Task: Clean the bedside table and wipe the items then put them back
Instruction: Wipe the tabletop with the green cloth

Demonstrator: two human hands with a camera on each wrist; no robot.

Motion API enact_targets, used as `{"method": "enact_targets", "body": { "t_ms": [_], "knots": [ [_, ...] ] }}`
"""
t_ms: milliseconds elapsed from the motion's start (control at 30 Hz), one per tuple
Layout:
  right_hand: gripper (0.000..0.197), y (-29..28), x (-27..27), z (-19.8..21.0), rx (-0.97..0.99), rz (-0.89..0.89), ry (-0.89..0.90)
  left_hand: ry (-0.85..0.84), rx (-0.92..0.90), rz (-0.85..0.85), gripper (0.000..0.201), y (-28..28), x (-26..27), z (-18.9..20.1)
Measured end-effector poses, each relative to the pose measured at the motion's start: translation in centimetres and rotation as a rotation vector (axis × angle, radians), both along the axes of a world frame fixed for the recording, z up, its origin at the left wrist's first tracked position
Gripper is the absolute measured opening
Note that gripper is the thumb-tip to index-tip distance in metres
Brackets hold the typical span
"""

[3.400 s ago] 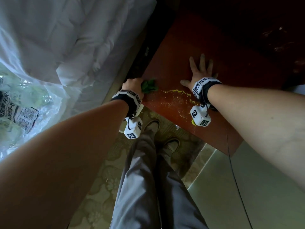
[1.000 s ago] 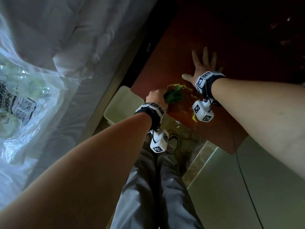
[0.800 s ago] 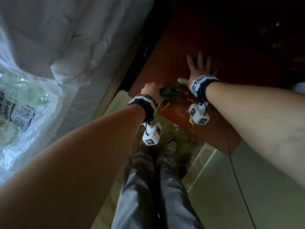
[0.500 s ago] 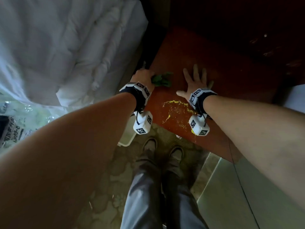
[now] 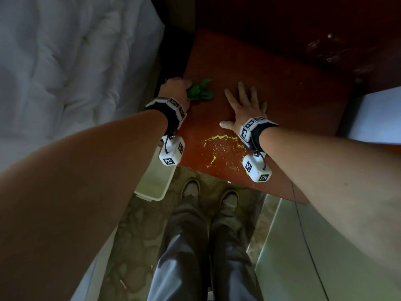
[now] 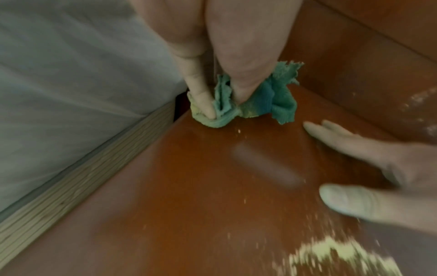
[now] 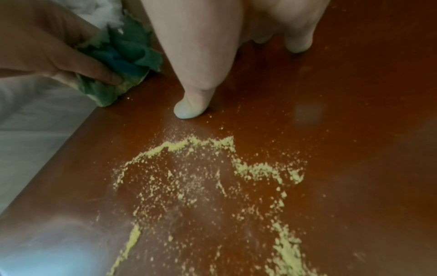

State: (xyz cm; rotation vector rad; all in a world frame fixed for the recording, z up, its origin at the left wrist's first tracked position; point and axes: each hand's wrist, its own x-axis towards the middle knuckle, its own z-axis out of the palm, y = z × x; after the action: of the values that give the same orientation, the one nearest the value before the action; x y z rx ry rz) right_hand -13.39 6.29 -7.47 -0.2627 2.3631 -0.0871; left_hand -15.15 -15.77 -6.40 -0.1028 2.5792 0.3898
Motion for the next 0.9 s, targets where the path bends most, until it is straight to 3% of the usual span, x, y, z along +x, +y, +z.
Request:
{"method": "enact_targets", "body": {
  "t_ms": [200, 467, 667, 900],
  "knots": [
    [0.099, 0.0, 0.1, 0.7, -0.014, -0.01, -0.021, -0.083, -0.011, -0.045, 0.035, 2.2, 3.9, 1.0],
    [0.095, 0.6, 0.3, 0.7, -0.08, 0.003, 0.019, -0.249, 0.085, -0.077, 0.036, 4.7, 8.4, 1.2],
    [0.079, 3.3, -0.2, 2.1, -0.151, -0.166, 0.081, -0.124, 0.054, -0.023, 0.031, 4.3, 6.7, 1.8],
    [0.091, 7.1, 1.3, 1.1, 0.001, -0.19, -0.008, -0.077, 0.01, 0.056, 0.025, 4.0, 4.6, 1.2]
  ]
}}
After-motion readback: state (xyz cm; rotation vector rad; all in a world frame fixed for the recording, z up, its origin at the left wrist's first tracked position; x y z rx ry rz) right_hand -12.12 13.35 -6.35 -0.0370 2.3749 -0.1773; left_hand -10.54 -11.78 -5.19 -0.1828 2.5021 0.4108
